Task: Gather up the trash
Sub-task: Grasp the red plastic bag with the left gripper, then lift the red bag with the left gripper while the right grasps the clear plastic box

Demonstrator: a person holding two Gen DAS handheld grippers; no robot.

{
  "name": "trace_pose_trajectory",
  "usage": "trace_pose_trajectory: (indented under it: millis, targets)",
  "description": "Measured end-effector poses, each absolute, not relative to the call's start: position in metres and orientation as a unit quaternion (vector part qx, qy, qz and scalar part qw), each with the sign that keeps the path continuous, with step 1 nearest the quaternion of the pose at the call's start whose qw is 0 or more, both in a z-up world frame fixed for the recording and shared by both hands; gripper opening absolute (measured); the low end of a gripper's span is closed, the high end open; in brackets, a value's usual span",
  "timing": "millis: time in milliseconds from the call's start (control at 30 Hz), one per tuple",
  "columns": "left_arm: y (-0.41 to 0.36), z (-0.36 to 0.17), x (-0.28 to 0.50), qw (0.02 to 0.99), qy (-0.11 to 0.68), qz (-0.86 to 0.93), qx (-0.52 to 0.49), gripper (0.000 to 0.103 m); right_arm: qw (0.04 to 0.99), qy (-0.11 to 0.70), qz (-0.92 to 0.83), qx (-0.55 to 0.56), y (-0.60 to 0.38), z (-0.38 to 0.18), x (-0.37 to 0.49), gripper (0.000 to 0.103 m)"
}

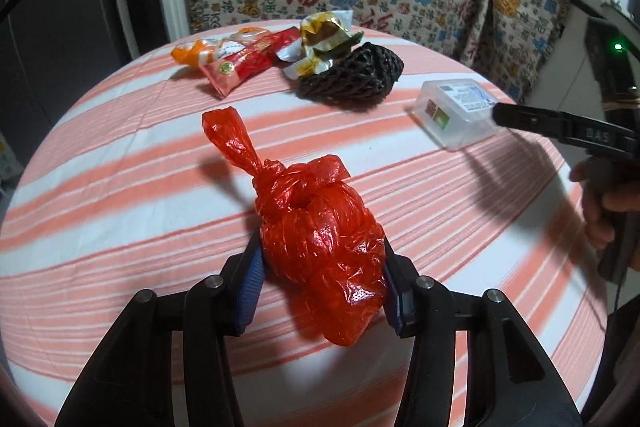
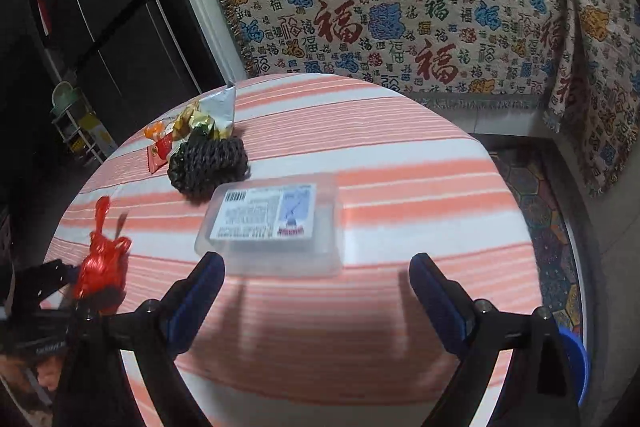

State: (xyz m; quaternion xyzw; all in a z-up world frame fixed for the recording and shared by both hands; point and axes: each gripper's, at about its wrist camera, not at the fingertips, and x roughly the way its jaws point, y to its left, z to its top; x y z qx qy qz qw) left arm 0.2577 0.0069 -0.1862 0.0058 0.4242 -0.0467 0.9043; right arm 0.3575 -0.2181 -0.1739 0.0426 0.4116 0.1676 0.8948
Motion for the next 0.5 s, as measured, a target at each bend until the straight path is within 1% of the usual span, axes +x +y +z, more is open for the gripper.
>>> trace_pose_trajectory:
  millis: [33,133,233,300,367,433,500]
  targets:
    - [0.008,-0.186,0.257,0.904,0.424,-0.046,0.003,0.052,0.892,0.414,0.178,0.044,-0.214,-0.175,0.362,0.095]
    - [0.014,-0.184,0.257,0.904,0.426,-0.041,-0.001,0.052,0.873,0.426,0.231,0.061,-0.2,-0.178,0.362,0.086]
    - [0.028,-0.184,0.257,0.904,0.427,-0.029,-0.013,0.054,0.821,0.445,0.347,0.087,-0.177,-0.178,0.346,0.085]
    - [0.035,-0.184,0.258,0.903,0.427,-0.03,-0.022,0.055,0.8,0.441,0.402,0.065,-0.162,-0.173,0.329,0.085]
    - [0.035,-0.184,0.259,0.902,0.43,-0.035,-0.018,0.06,0.83,0.415,0.372,-0.006,-0.155,-0.167,0.316,0.086]
    - [0.032,-0.185,0.258,0.901,0.432,-0.034,-0.009,0.078,0.855,0.4,0.324,-0.059,-0.156,-0.169,0.315,0.086]
    - [0.028,-0.187,0.258,0.901,0.434,-0.033,0.005,0.084,0.858,0.417,0.285,-0.087,-0.159,-0.18,0.321,0.086]
